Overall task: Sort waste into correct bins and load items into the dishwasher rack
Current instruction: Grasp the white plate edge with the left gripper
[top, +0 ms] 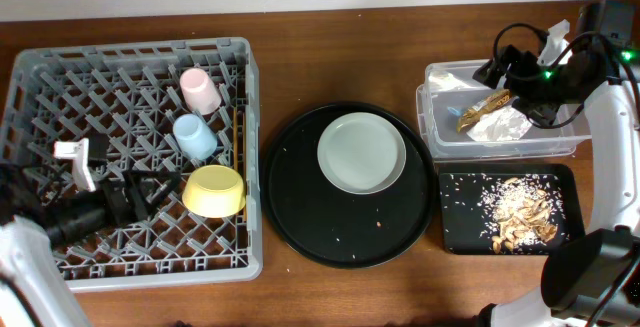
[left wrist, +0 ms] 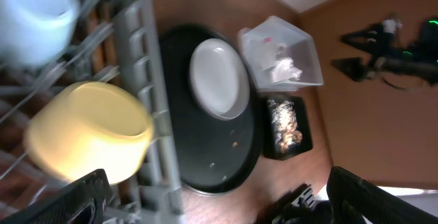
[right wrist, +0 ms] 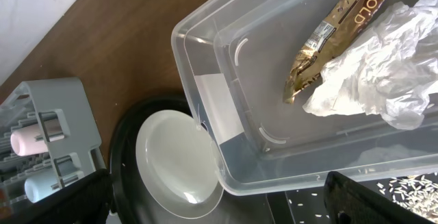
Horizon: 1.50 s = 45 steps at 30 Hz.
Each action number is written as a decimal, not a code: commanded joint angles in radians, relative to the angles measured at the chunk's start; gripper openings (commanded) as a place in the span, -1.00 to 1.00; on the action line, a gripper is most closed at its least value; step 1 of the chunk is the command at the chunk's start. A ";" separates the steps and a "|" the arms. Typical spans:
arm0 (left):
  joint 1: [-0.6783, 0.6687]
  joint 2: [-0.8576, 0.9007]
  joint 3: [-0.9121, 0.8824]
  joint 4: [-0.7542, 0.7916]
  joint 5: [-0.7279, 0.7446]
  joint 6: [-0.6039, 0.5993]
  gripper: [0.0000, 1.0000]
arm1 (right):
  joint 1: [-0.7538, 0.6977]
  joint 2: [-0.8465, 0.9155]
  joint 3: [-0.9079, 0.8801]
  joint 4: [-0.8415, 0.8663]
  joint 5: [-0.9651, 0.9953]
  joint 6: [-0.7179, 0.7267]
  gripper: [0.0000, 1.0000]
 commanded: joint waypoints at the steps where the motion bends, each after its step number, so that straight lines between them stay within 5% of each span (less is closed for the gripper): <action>1: -0.090 -0.124 0.014 0.006 0.235 0.013 0.80 | -0.003 -0.007 0.016 0.001 -0.005 0.002 0.97; 2: -0.142 -0.130 0.014 0.026 0.231 -0.003 0.39 | -0.003 -0.007 0.016 0.001 -0.005 0.002 0.97; 3: -0.221 -0.131 0.014 0.076 0.198 -0.114 -0.93 | -0.003 -0.007 0.016 0.001 -0.005 0.002 0.97; 5: -0.391 -0.149 0.029 0.289 -0.242 -0.584 -0.93 | -0.003 -0.007 0.016 0.001 -0.004 0.002 0.97; 7: -0.642 -0.147 0.092 0.426 -0.481 -0.765 -0.84 | -0.003 -0.007 0.016 0.001 -0.004 0.002 0.97; 9: -0.941 -0.128 0.107 0.624 -0.718 -0.883 -0.68 | -0.003 -0.007 0.016 0.001 -0.005 0.002 0.97; 11: -1.254 0.008 0.107 0.837 -0.895 -0.889 -0.11 | -0.003 -0.007 0.016 0.001 -0.005 0.002 0.97; 14: -1.449 0.299 0.107 1.068 -1.071 -0.884 -0.10 | -0.003 -0.007 0.016 0.001 -0.005 0.002 0.97; 18: -1.470 0.578 0.107 1.146 -1.078 -0.885 -0.14 | -0.003 -0.007 0.016 0.001 -0.004 0.002 0.97; 24: -1.468 0.639 0.106 0.830 -1.078 -0.885 -0.36 | -0.003 -0.007 0.016 0.001 -0.005 0.002 0.97; 28: -1.466 0.639 0.100 0.782 -1.126 -0.885 -0.99 | -0.003 -0.007 0.016 0.001 -0.005 0.002 0.97; 38: -1.442 0.681 0.078 0.896 -1.202 -0.885 -0.99 | -0.003 -0.007 0.016 0.001 -0.005 0.002 0.97; 45: -1.442 0.661 0.097 0.648 -1.392 -0.885 -1.00 | -0.003 -0.007 0.016 0.001 -0.005 0.002 0.97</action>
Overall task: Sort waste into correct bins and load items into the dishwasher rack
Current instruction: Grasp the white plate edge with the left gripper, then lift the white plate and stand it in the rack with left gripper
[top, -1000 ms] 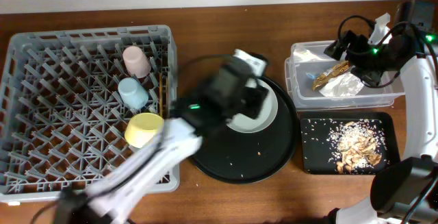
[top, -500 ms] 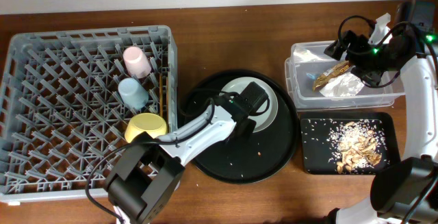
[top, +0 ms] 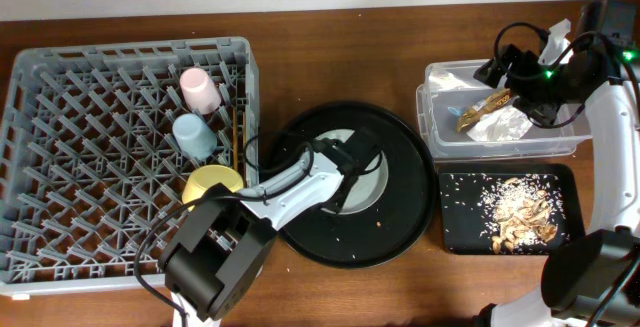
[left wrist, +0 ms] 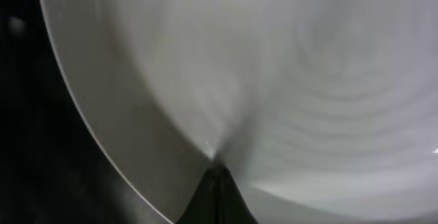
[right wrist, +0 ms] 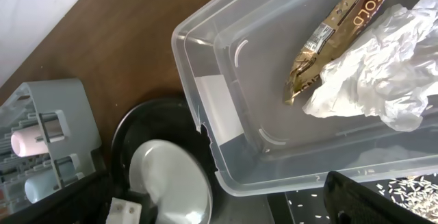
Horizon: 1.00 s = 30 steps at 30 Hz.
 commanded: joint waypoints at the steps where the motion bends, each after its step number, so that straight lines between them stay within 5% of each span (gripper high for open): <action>1: 0.003 -0.047 0.050 -0.016 -0.056 -0.002 -1.00 | -0.002 -0.007 0.013 0.000 -0.005 0.002 0.97; 2: 0.003 -0.086 0.111 -0.022 0.009 -0.002 -0.96 | -0.002 -0.007 0.013 0.000 -0.005 0.002 0.97; 4: 0.002 -0.132 0.208 0.016 0.260 -0.002 0.28 | -0.002 -0.007 0.013 0.000 -0.005 0.002 0.97; 5: -0.001 -0.132 0.222 0.063 0.360 -0.002 0.38 | -0.002 -0.007 0.013 0.000 -0.005 0.002 0.97; 7: -0.032 -0.110 0.221 0.129 0.383 -0.002 0.35 | -0.002 -0.007 0.013 0.000 -0.005 0.002 0.97; 10: -0.089 -0.017 0.221 0.182 0.314 -0.003 -0.03 | -0.002 -0.007 0.013 0.000 -0.005 0.002 0.97; 17: -0.102 0.148 0.221 0.189 0.289 -0.011 -0.51 | -0.002 -0.007 0.013 0.000 -0.005 0.002 0.97; 21: -0.109 0.185 0.221 0.188 0.288 -0.011 -0.64 | -0.002 -0.007 0.013 0.000 -0.005 0.002 0.97; 23: -0.109 0.191 0.220 0.187 0.289 -0.011 -0.97 | -0.002 -0.007 0.013 0.000 -0.005 0.002 0.97; 30: -0.047 -0.012 0.479 -0.070 0.319 -0.010 -1.00 | -0.002 -0.007 0.013 0.000 -0.005 0.002 0.97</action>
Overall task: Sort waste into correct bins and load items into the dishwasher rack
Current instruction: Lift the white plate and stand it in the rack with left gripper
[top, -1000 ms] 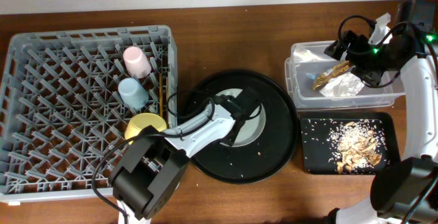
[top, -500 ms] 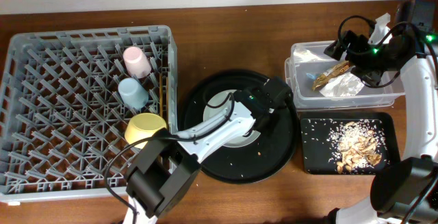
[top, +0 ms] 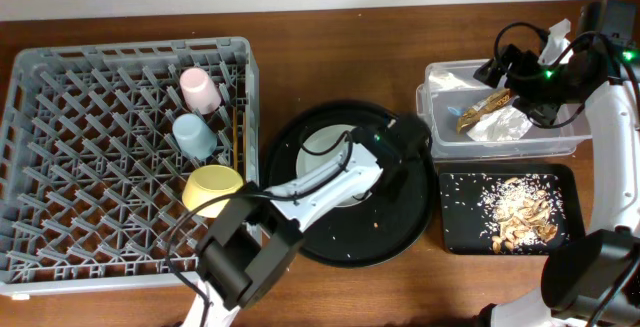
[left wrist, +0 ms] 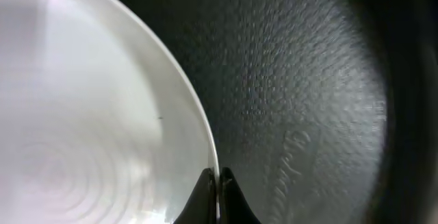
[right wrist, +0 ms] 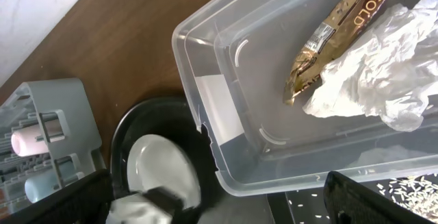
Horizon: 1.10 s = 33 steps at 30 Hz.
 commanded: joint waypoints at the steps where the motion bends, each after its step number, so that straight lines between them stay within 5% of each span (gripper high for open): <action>1: 0.079 -0.198 0.190 -0.110 0.034 0.004 -1.00 | -0.002 -0.007 0.013 0.000 -0.005 0.002 0.97; 4: 0.285 -0.393 0.241 -0.130 0.164 0.005 -1.00 | -0.002 -0.007 0.013 0.000 -0.005 0.002 0.97; 10: 0.925 -0.363 0.241 -0.060 1.197 0.056 -1.00 | -0.002 -0.007 0.013 0.000 -0.004 0.002 0.97; 12: 1.035 -0.296 0.240 -0.071 1.366 0.119 -1.00 | -0.002 -0.007 0.013 0.000 -0.004 0.002 0.97; 18: 1.070 -0.093 0.240 -0.084 1.386 0.197 -1.00 | -0.002 -0.007 0.013 0.000 -0.004 0.002 0.97; 21: 1.072 -0.082 0.240 -0.121 1.165 0.198 -1.00 | -0.002 -0.007 0.013 0.000 -0.005 0.002 0.97; 25: 1.072 -0.082 0.240 -0.214 1.063 0.309 -1.00 | -0.002 -0.007 0.013 0.000 -0.005 0.002 0.97; 26: 1.072 -0.082 0.240 -0.213 1.063 0.309 -0.90 | -0.002 -0.007 0.013 0.000 -0.004 0.002 0.97; 27: 1.072 -0.082 0.240 -0.214 1.019 0.308 0.45 | -0.002 -0.007 0.013 0.000 -0.005 0.002 0.97; 30: 1.102 -0.082 0.240 -0.209 0.982 0.307 0.94 | -0.002 -0.007 0.013 0.000 -0.005 0.002 0.97; 33: 1.159 -0.095 0.258 -0.218 0.999 0.273 0.98 | -0.002 -0.007 0.013 0.000 -0.005 0.002 0.97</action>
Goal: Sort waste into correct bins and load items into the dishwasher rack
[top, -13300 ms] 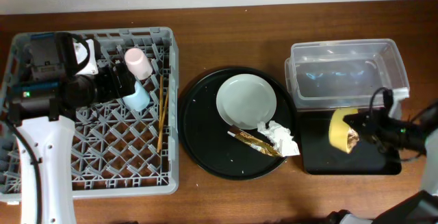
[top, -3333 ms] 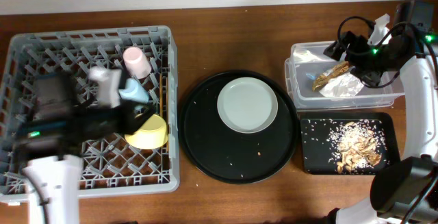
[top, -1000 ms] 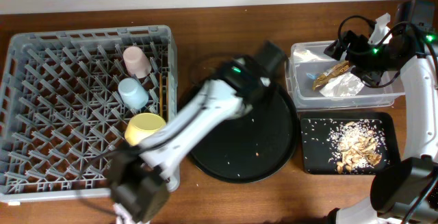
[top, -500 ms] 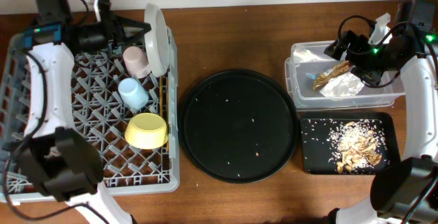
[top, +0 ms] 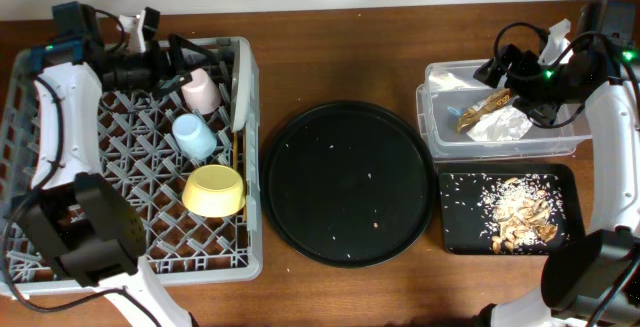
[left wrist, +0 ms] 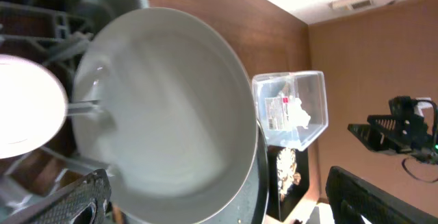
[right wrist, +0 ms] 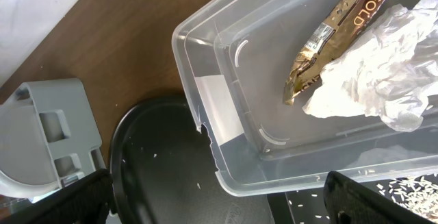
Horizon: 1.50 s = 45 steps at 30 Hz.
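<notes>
The white plate (top: 240,82) stands on edge in the right side of the grey dishwasher rack (top: 150,267); in the left wrist view the plate (left wrist: 164,107) fills the middle. My left gripper (top: 178,62) hangs open at the rack's back, just left of the plate, nothing between its fingers. Beside it are a pink cup (top: 200,92), a blue cup (top: 193,135) and a yellow bowl (top: 214,190). My right gripper (top: 500,72) is open above the clear bin (top: 500,137), which holds a gold wrapper (right wrist: 328,39) and crumpled tissue (right wrist: 383,73).
A round black tray (top: 350,182) with a few crumbs lies at the centre. A small black tray (top: 460,227) with food scraps sits in front of the clear bin. Brown table shows between rack and tray.
The plate has left the black tray and now stands on edge in the rack. My left gripper, then shut on the plate's rim, is open at the rack's back. The right arm has not moved.
The plate lay on the black tray while my left gripper was open over the rack's front left. Then the gripper was shut at the plate, later on its right rim. Now the plate stands in the rack and the gripper is open. The right gripper stayed over the bin.
</notes>
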Each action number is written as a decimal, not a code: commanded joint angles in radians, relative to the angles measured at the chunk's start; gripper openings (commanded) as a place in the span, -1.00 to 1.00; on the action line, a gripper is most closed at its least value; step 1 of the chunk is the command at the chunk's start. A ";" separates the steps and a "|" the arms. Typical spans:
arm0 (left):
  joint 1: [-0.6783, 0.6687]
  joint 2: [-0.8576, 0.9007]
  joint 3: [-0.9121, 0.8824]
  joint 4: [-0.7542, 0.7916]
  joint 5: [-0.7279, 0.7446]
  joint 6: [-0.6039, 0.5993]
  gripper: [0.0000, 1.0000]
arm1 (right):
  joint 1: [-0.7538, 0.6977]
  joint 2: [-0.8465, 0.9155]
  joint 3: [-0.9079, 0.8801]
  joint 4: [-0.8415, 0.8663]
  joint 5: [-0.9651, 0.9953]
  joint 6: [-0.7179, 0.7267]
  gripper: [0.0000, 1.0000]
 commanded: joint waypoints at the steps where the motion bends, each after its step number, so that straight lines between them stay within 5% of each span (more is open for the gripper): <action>1: 0.058 -0.023 0.023 -0.014 0.032 -0.014 0.99 | -0.002 -0.007 0.013 0.000 -0.005 0.002 0.97; 6: 0.071 -0.193 0.023 -0.152 0.057 -0.014 0.98 | -0.002 -0.007 0.013 0.000 -0.005 0.002 0.97; 17: 0.071 -0.192 0.023 -0.178 -0.600 -0.014 0.99 | 0.071 -0.058 0.012 0.000 0.018 0.002 0.97; 20: 0.071 -0.192 0.023 -0.178 -0.613 -0.014 0.99 | 0.342 -0.364 0.012 0.000 0.051 -0.015 0.98; 21: 0.071 -0.192 0.023 -0.178 -0.613 -0.014 0.99 | 0.421 -0.467 0.012 -0.004 0.194 -0.080 0.97; 25: 0.071 -0.192 0.023 -0.178 -0.613 -0.014 0.99 | 0.520 -0.924 -0.032 0.084 0.481 -0.220 0.97; 30: 0.071 -0.192 0.023 -0.178 -0.613 -0.014 0.99 | 0.433 -1.526 -0.697 0.755 0.512 -0.386 0.97; 33: 0.071 -0.192 0.023 -0.178 -0.613 -0.014 0.99 | 0.407 -1.725 -1.193 1.192 0.471 -0.385 0.97; 35: 0.071 -0.192 0.023 -0.178 -0.613 -0.014 0.99 | 0.407 -1.725 -1.400 1.339 0.432 -0.383 0.97; 40: 0.071 -0.192 0.023 -0.178 -0.613 -0.014 0.99 | 0.402 -1.725 -1.673 1.332 0.422 -0.363 0.97; 45: 0.071 -0.192 0.023 -0.178 -0.613 -0.014 0.99 | 0.389 -1.725 -1.685 1.040 0.435 -0.392 0.97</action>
